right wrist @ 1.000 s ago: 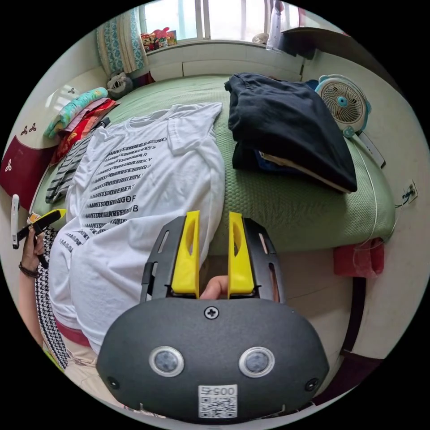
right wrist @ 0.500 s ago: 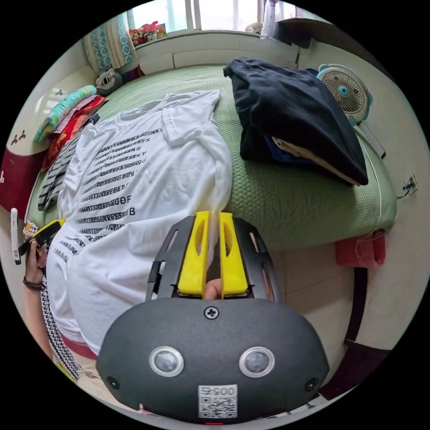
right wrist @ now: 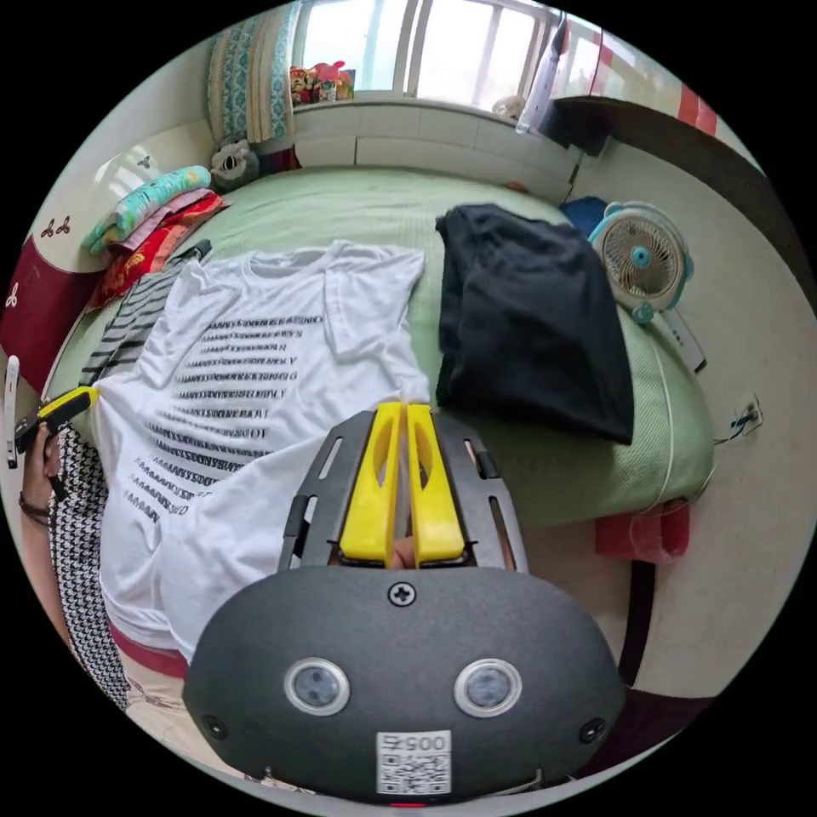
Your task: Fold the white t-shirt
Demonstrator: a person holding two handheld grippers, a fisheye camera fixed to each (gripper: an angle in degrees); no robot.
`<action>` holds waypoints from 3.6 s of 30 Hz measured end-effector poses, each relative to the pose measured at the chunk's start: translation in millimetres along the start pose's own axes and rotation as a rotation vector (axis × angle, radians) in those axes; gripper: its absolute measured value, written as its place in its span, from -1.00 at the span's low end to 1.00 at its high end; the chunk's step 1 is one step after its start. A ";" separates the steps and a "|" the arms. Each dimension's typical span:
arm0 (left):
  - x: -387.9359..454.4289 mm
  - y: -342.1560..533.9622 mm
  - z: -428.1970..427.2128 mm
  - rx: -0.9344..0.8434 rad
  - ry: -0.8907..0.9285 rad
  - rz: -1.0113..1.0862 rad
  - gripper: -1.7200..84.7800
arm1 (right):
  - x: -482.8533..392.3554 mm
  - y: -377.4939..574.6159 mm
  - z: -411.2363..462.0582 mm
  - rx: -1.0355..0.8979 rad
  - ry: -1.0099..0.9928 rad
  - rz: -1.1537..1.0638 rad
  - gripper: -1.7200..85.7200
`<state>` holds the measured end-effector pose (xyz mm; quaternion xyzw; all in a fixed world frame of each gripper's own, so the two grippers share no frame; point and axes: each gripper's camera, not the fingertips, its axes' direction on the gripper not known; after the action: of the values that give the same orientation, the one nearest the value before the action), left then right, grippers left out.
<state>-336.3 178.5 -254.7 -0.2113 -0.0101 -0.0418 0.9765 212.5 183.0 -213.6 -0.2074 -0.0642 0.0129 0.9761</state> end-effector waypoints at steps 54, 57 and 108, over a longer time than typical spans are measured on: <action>-69.4 84.3 -15.3 -0.104 0.076 -0.095 -0.76 | 30.4 73.7 33.5 -0.198 0.012 0.011 -0.76; -80.3 89.0 -25.5 -0.097 0.081 -0.124 -0.76 | 38.1 70.4 22.2 -0.148 -0.037 0.052 -0.77; -82.5 213.7 -430.1 0.089 0.104 -0.027 -0.92 | 102.0 204.2 -332.1 0.107 -0.079 0.078 -0.99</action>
<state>-399.3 200.9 -737.3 -0.1649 0.0361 -0.0653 0.9835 357.3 241.0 -585.1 -0.1565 -0.0940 0.0624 0.9812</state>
